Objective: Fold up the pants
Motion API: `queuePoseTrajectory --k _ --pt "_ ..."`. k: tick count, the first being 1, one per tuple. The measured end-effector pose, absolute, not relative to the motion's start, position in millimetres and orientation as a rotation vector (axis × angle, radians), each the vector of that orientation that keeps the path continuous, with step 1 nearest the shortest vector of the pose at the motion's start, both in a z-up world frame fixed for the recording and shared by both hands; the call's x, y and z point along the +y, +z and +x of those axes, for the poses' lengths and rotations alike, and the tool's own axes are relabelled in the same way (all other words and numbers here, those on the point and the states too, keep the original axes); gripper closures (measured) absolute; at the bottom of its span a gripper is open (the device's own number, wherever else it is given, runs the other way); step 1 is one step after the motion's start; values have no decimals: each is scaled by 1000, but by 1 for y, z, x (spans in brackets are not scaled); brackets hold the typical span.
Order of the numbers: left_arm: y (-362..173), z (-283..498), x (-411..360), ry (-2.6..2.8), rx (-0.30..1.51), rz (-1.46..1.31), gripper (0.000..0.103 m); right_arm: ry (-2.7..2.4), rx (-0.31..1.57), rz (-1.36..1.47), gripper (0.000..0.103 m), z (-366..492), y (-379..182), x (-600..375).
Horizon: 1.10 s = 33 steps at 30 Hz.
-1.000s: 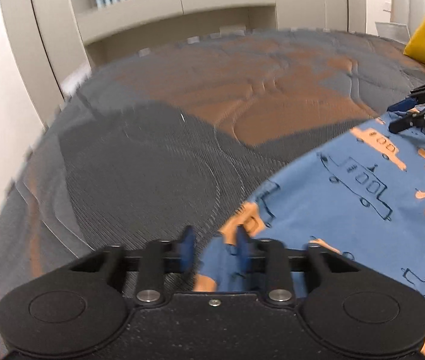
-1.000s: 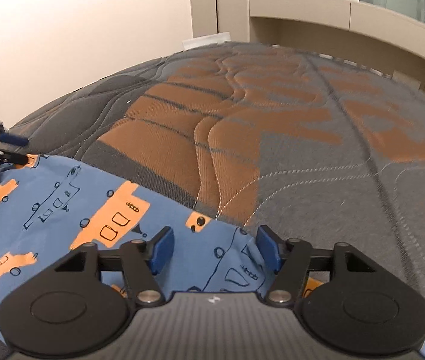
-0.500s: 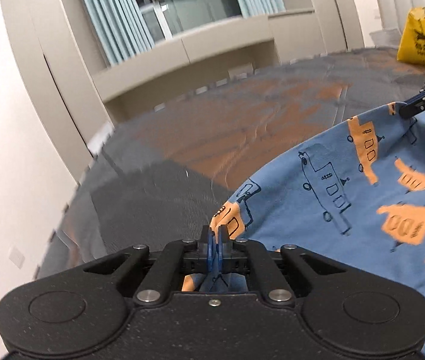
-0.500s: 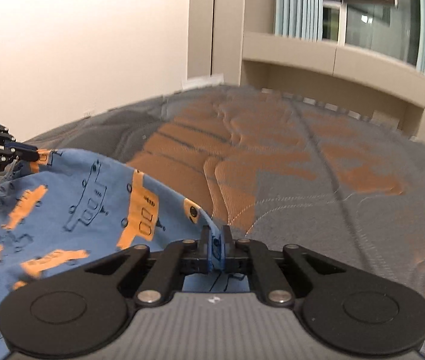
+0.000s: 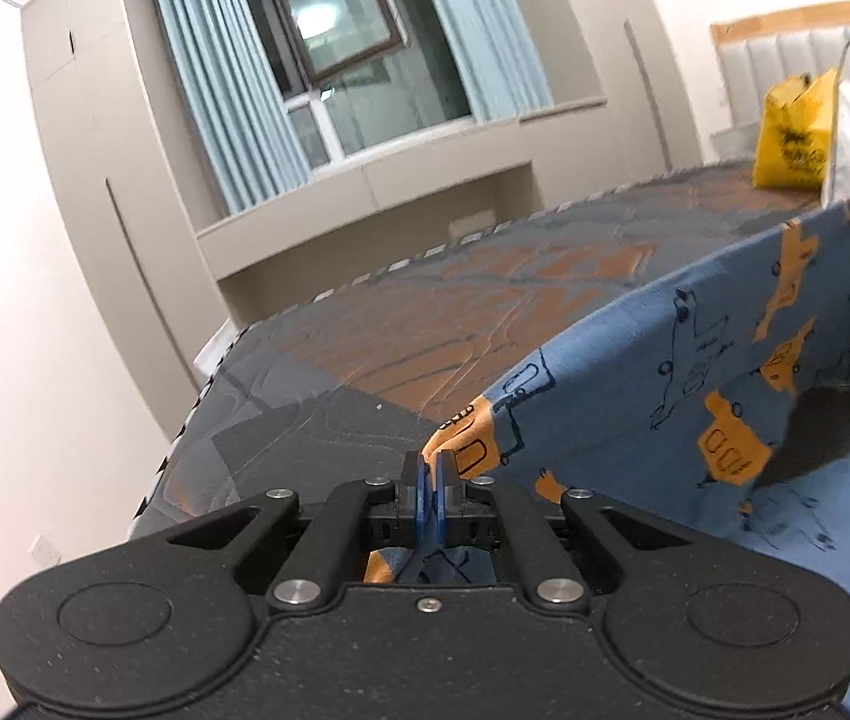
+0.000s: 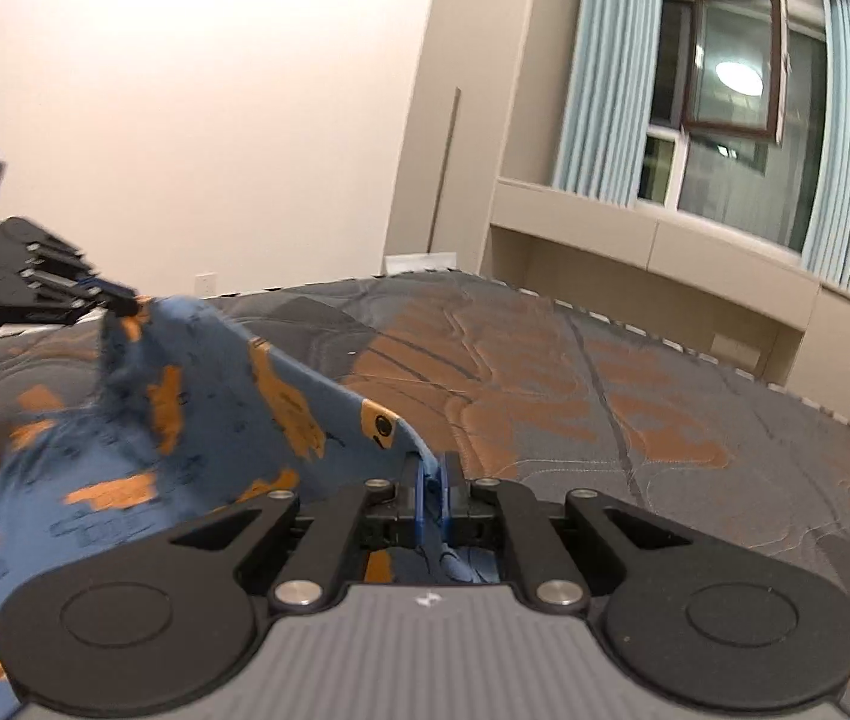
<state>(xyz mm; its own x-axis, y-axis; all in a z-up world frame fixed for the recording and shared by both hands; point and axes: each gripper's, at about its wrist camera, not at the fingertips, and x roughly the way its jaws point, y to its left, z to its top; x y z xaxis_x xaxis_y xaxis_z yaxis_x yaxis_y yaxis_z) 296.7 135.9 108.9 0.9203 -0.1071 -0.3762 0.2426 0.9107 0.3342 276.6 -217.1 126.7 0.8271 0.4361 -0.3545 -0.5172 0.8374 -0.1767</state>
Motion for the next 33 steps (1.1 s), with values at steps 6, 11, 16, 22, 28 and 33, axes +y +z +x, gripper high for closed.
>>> queuePoseTrajectory --k 6,11,16,22,28,33 --pt "77 248 144 -251 321 419 100 504 286 -327 97 196 100 -199" --pt "45 209 147 -287 312 446 100 481 316 -337 98 160 62 -182" --pt "14 188 147 -288 332 494 100 435 312 -413 98 139 29 -167" --pt "12 173 145 -281 299 516 100 404 288 -402 99 133 24 -162" --pt "7 167 144 -309 330 555 100 400 253 -417 99 109 29 -169" --pt "8 164 142 -318 347 571 100 409 285 -445 99 102 12 -162"
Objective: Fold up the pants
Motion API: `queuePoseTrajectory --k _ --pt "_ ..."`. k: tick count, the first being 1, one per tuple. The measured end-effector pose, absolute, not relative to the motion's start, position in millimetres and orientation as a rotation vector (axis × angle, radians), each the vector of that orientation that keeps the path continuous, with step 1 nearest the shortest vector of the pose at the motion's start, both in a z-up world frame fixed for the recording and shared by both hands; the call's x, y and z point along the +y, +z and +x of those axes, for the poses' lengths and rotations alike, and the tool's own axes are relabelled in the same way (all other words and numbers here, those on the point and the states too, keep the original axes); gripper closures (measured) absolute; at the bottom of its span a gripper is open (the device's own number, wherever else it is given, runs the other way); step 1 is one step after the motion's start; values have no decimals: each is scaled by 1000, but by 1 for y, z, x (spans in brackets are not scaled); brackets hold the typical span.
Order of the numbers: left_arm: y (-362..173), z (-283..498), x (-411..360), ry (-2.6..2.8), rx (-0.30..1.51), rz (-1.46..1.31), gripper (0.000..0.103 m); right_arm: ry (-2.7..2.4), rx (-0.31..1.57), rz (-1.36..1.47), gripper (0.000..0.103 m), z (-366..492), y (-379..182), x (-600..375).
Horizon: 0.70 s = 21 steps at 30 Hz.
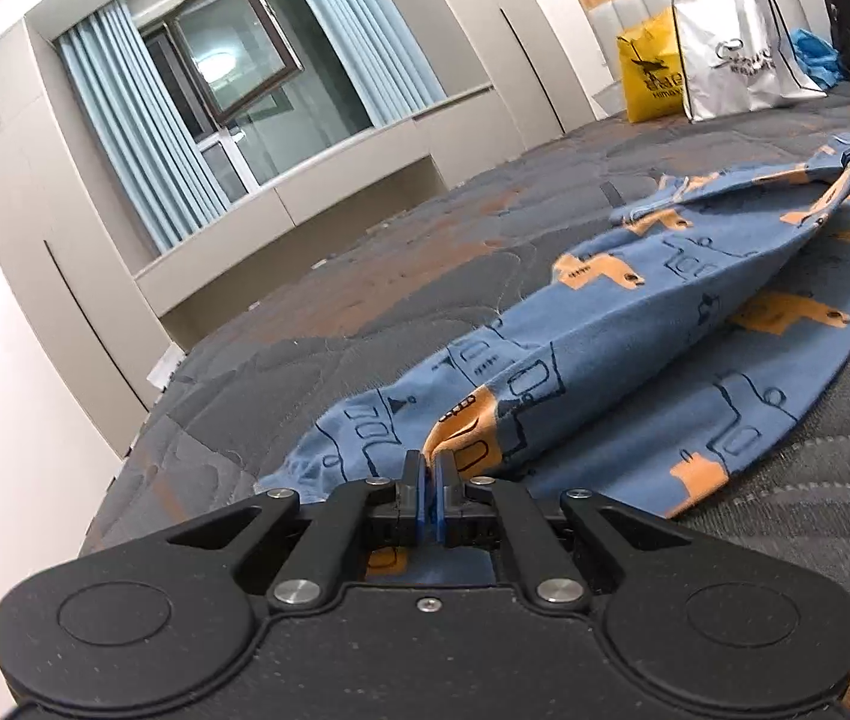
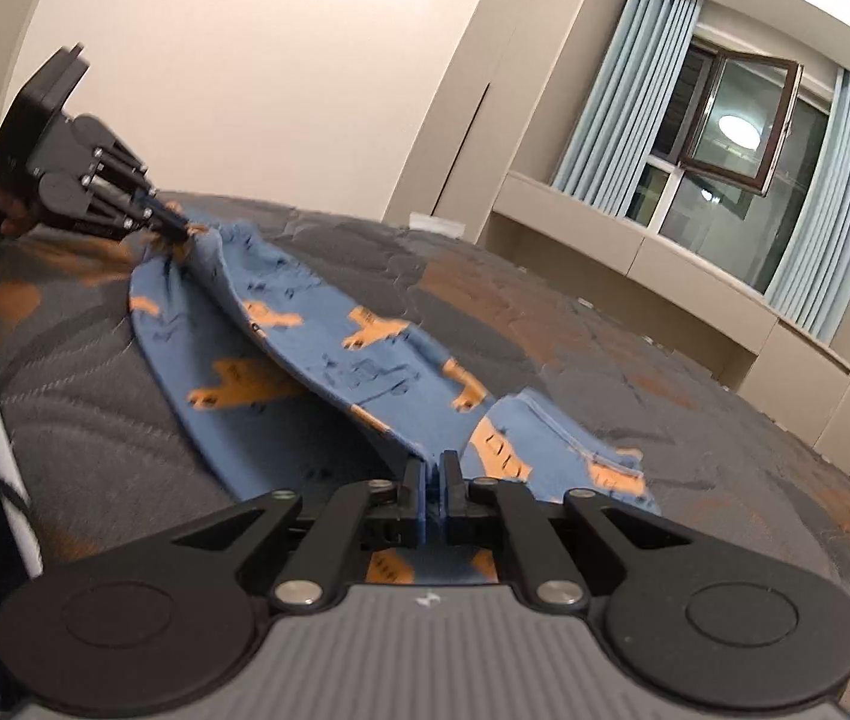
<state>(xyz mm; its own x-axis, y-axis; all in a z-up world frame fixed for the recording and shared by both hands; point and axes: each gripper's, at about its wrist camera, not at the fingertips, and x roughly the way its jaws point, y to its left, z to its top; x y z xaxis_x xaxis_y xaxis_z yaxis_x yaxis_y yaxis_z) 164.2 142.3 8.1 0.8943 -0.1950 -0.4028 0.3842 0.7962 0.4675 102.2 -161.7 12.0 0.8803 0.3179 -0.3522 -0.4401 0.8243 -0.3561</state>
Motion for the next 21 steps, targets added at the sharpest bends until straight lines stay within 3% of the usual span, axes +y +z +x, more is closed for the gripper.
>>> queuePoseTrajectory --k 6,8,11,15,18,20,21 --pt "4 159 140 -346 412 616 100 408 298 -445 99 89 6 -165" --pt "3 160 138 -341 434 614 95 416 330 -441 99 94 -1 -165" --pt "4 156 137 -346 448 595 81 428 359 -442 99 95 -8 -164" --pt "8 145 137 -332 418 515 46 427 343 -404 97 93 -9 -167" --pt "14 137 130 -300 393 418 20 424 337 -377 84 90 -11 -171" --pt "19 130 119 -291 374 358 9 419 325 -363 67 85 -12 -173" --pt "21 126 111 -301 362 328 3 415 319 -346 49 83 -11 -177"
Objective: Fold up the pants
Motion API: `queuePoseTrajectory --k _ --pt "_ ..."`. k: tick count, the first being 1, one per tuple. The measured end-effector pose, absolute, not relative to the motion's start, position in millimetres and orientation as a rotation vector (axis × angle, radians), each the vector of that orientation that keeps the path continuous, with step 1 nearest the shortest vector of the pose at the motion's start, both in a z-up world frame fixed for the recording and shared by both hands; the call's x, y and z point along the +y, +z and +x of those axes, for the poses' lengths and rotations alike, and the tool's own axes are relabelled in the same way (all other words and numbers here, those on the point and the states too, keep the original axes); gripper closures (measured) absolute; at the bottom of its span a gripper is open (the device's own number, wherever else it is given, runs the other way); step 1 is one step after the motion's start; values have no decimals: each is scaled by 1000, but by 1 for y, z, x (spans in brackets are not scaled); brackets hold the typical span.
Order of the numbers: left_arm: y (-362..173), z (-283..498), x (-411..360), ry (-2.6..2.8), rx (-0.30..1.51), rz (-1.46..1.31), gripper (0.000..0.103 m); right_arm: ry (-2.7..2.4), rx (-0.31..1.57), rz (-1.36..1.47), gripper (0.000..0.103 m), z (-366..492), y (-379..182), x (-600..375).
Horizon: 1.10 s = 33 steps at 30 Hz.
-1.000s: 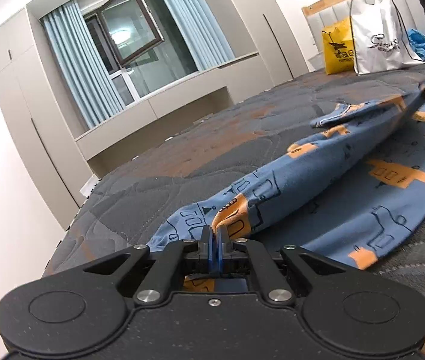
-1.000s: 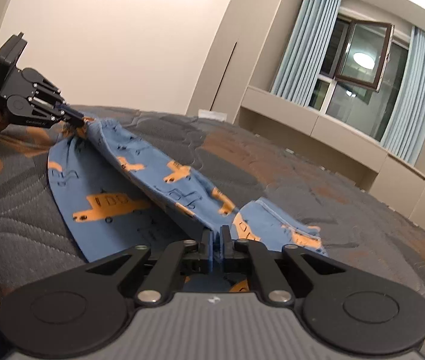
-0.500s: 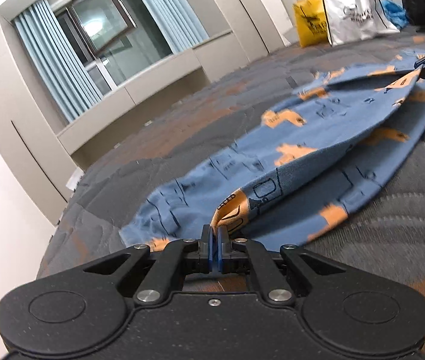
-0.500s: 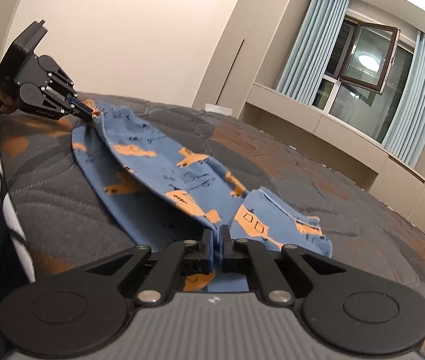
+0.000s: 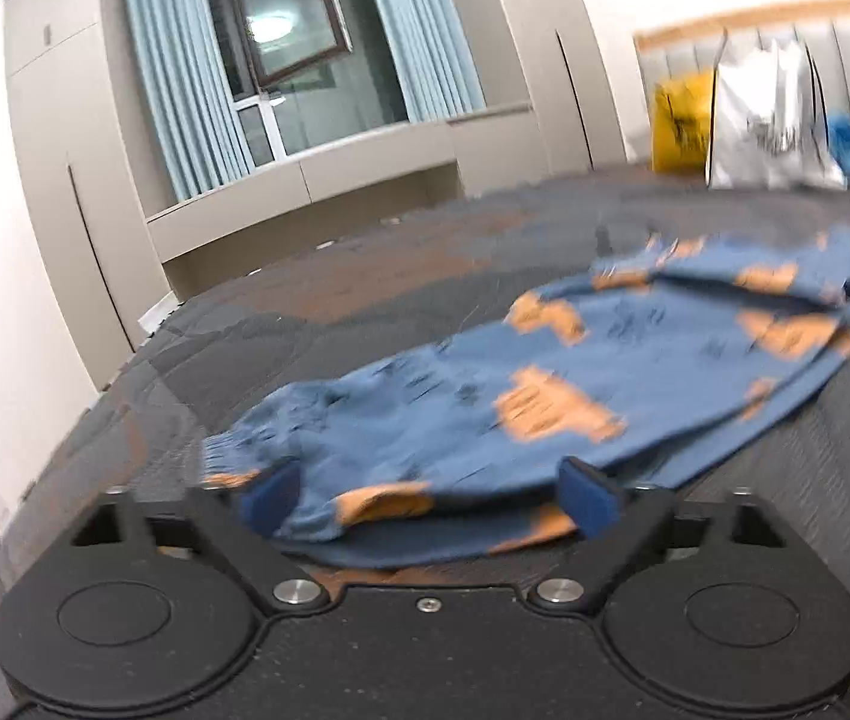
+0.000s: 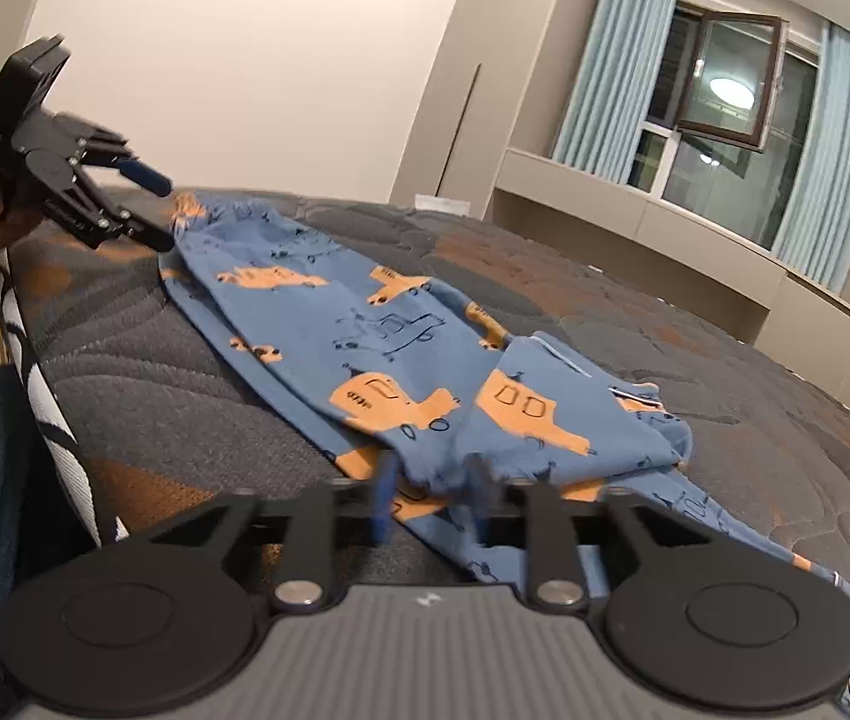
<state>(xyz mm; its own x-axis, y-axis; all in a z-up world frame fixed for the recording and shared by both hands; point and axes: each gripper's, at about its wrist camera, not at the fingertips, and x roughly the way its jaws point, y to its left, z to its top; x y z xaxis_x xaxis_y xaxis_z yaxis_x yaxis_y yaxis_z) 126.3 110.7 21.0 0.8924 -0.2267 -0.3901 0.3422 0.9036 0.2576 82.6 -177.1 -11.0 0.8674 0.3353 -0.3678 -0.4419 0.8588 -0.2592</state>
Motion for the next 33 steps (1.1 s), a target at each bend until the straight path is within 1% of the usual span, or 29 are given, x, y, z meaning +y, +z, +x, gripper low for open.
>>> queuePoseTrajectory --k 1,2,3,4,5,6,10,15,18,20,22,23,24,25,27,29,30,32,33 --pt "23 123 103 -313 349 309 1 410 316 -325 32 81 -10 -181" --pt "24 120 92 -324 338 290 1 401 314 -301 25 78 -9 -186" --pt "24 119 83 -335 335 281 1 387 308 -280 14 76 -8 -192" --pt "25 118 69 -346 334 272 1 369 299 -261 7 72 -7 -198" --pt "26 118 57 -353 335 266 1 346 286 -241 5 68 -6 -205" --pt "26 118 45 -371 336 261 1 325 277 -226 0 65 -5 -212" --pt "23 123 -3 -456 342 265 1 201 251 -173 0 52 -6 -245" --pt "14 133 -59 -579 352 372 1 101 285 -74 0 53 -2 -295" --pt "9 138 -75 -615 358 419 14 143 304 -36 0 69 15 -318" --pt "7 140 -79 -635 375 441 19 205 321 -41 0 87 32 -323" --pt "4 144 -79 -652 403 444 32 277 339 -70 0 109 48 -318" --pt "5 145 -75 -654 414 444 35 306 347 -84 0 120 55 -314" --pt "4 147 -73 -652 426 447 44 333 357 -96 1 131 61 -308" --pt "4 149 -70 -647 434 451 50 359 371 -108 4 144 66 -301" --pt "4 148 -64 -652 442 465 51 393 406 -116 10 168 74 -284" --pt "4 144 -61 -672 434 503 47 418 441 -98 13 191 79 -270" --pt "3 142 -61 -678 430 527 44 430 457 -94 14 202 80 -263" --pt "2 139 -58 -677 418 560 45 443 493 -92 17 225 79 -249" --pt "2 140 -58 -678 420 564 50 445 513 -91 19 237 79 -243"
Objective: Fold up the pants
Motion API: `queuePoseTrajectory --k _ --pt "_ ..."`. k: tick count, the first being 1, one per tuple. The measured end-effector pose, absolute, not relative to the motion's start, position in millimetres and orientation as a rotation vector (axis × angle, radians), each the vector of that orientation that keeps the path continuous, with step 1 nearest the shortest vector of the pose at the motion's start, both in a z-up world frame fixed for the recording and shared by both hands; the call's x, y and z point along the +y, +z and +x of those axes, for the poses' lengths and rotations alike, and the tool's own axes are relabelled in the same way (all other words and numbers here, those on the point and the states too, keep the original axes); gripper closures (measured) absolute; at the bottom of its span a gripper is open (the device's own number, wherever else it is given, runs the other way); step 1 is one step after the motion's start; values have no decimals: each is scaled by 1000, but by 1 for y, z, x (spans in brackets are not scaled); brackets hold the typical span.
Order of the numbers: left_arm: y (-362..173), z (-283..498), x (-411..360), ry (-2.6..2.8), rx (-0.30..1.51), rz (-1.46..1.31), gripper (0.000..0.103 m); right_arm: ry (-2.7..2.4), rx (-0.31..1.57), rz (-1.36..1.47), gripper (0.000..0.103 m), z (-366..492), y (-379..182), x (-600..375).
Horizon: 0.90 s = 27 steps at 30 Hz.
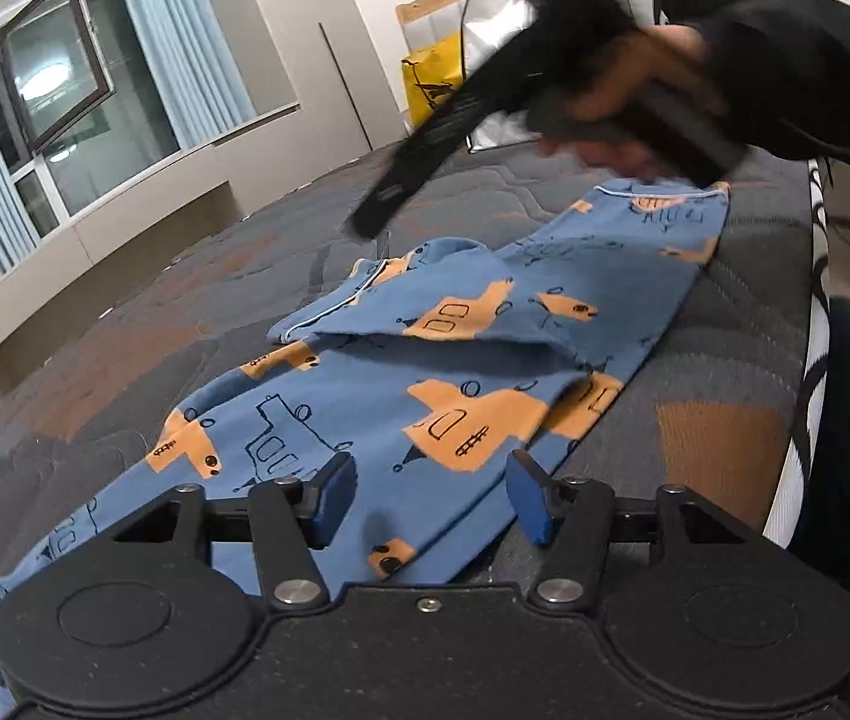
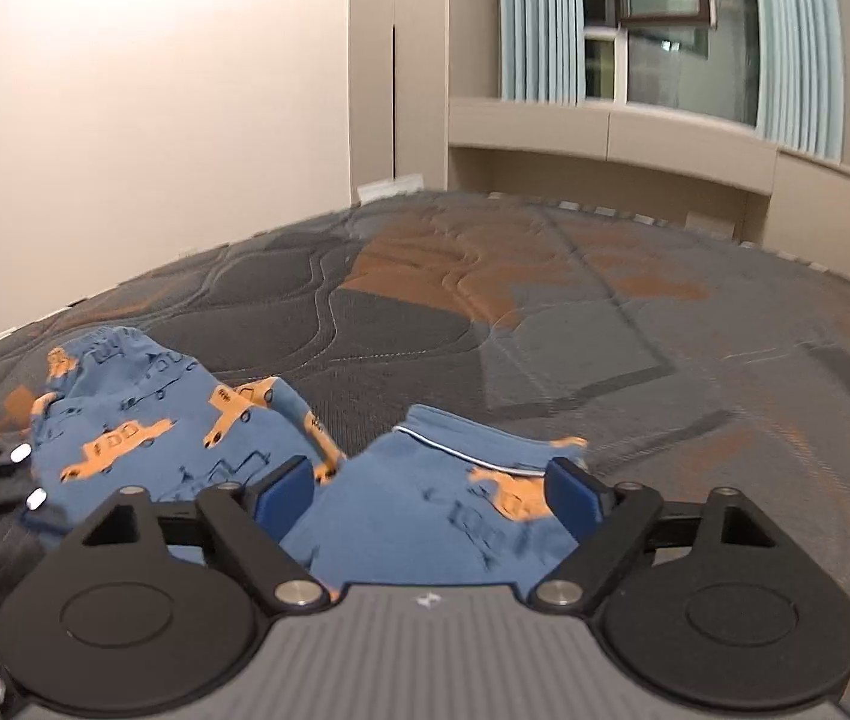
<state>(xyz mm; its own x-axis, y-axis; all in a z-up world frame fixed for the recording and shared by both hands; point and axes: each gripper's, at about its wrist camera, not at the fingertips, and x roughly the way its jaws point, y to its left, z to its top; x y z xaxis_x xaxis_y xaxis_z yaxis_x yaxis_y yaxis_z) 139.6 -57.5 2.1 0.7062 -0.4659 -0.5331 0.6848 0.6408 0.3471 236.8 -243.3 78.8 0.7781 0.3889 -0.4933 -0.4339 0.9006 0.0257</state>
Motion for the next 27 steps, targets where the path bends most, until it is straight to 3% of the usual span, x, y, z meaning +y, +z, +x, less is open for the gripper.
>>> queuePoseTrajectory --k 3,6,8,10,11,13,15,24,27 --pt "2 146 -56 -676 446 560 77 449 575 -92 29 272 74 -222" --pt "-1 147 -57 -695 458 559 102 476 634 -104 30 295 66 -203" --pt "-1 146 -59 -700 458 562 103 485 688 -129 39 305 57 -191" --pt "0 146 -59 -696 456 550 103 455 730 -155 59 310 49 -183" --pt "0 147 -58 -695 456 539 103 451 746 -158 62 311 44 -181" --pt "1 147 -57 -688 455 529 103 453 769 -147 80 311 37 -181" --pt "0 148 -56 -678 457 521 103 457 764 -136 91 307 37 -183" --pt "9 140 -52 -695 441 493 102 434 625 -43 96 280 67 -209" --pt "11 137 -53 -711 421 493 85 396 532 75 96 255 84 -242"
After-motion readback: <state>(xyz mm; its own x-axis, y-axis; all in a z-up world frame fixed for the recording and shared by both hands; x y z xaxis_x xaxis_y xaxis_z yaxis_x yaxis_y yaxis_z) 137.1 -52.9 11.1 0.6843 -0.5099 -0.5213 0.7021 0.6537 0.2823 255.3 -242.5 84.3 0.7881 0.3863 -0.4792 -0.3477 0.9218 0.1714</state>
